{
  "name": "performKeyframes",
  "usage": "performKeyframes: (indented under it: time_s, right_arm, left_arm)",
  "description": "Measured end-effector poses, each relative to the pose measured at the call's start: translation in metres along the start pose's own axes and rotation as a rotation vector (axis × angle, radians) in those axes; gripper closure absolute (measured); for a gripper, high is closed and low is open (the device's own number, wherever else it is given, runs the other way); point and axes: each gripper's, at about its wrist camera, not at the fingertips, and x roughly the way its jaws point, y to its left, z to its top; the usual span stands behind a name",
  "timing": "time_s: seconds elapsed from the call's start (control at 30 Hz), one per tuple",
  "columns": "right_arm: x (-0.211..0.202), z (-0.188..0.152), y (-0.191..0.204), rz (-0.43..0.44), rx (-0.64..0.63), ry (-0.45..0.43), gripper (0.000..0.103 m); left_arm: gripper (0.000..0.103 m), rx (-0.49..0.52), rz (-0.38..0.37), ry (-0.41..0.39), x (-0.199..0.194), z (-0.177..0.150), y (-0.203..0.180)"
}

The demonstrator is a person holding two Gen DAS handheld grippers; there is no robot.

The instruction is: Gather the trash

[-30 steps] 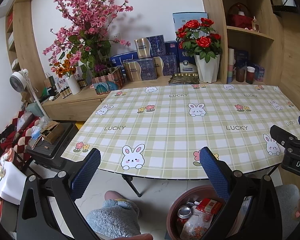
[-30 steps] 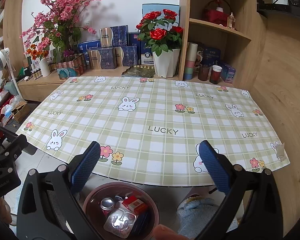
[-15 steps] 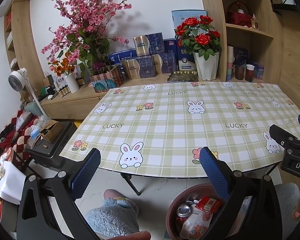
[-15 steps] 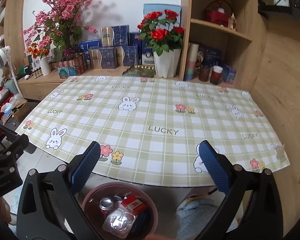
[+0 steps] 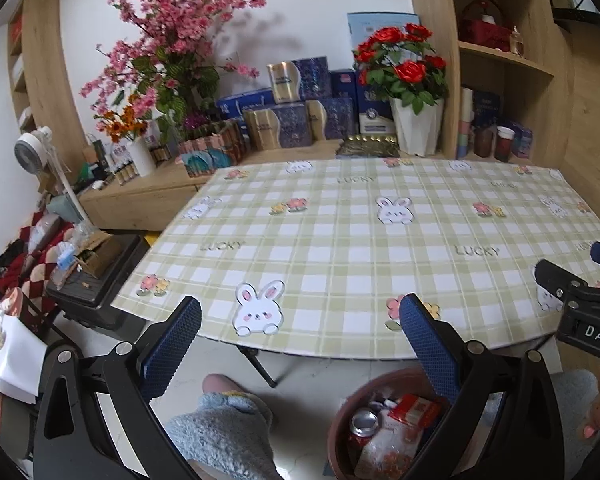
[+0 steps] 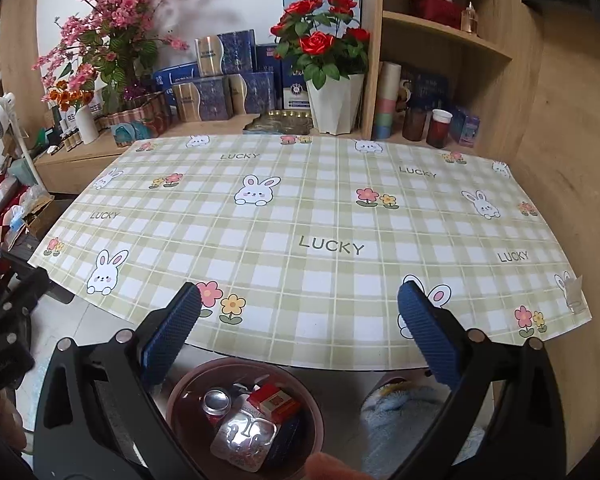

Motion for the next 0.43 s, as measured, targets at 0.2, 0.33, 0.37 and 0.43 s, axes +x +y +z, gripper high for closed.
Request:
performKeyframes:
  time_s: [0.2, 0.33, 0.37, 0.43]
  right_arm:
    - [0.008, 0.009, 0.005, 0.013, -0.003, 0.01, 0.006]
    - [0.012, 0.015, 0.007, 0.015, -0.014, 0.012, 0.006]
    - [0.013, 0.017, 0.006, 0.016, -0.013, 0.014, 0.006]
    - [0.016, 0.021, 0.005, 0.018, -0.009, 0.02, 0.006]
  left_arm:
    - [0.006, 0.002, -0.02, 0.023, 0.011, 0.015, 0.001]
    - [0.006, 0.0, -0.02, 0.029, 0.016, 0.021, 0.002]
    - [0.006, -0.003, -0.02, 0.033, 0.018, 0.023, 0.002]
    - [0.006, -0.006, -0.024, 0.041, 0.022, 0.027, 0.003]
